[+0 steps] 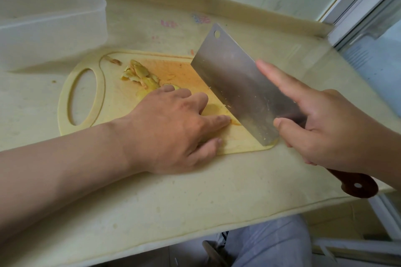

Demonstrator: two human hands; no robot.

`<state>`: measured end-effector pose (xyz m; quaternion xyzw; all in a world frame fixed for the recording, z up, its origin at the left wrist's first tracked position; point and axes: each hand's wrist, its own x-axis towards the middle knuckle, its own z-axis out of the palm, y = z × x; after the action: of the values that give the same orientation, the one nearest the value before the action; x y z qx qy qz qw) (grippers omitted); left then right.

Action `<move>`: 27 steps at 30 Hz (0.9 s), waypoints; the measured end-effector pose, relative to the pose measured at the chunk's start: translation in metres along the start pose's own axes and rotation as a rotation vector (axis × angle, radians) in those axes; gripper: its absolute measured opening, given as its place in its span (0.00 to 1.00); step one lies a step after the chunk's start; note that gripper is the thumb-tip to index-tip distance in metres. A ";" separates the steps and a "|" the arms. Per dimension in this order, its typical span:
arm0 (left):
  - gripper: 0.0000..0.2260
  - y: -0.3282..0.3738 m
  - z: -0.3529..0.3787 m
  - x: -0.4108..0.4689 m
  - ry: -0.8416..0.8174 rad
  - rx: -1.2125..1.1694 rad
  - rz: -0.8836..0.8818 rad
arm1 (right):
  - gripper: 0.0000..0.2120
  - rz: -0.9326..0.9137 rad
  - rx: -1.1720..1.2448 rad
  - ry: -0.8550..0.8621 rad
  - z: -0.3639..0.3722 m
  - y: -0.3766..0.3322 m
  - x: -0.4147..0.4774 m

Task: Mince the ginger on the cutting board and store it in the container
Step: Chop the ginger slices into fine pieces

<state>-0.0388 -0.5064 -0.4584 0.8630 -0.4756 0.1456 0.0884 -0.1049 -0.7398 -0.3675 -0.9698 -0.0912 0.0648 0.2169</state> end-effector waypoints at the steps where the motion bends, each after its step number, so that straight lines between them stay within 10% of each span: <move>1: 0.25 0.000 0.000 0.000 -0.001 0.000 0.000 | 0.41 -0.004 -0.017 -0.013 -0.001 -0.001 0.001; 13: 0.25 0.001 -0.001 0.000 0.010 0.002 0.018 | 0.42 0.021 -0.176 -0.130 -0.001 -0.017 0.032; 27: 0.25 0.000 -0.001 -0.001 0.040 0.001 0.032 | 0.43 -0.029 -0.026 0.196 0.022 -0.003 0.004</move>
<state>-0.0392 -0.5054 -0.4582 0.8524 -0.4871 0.1647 0.0950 -0.1053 -0.7269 -0.3863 -0.9728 -0.0846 -0.0351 0.2130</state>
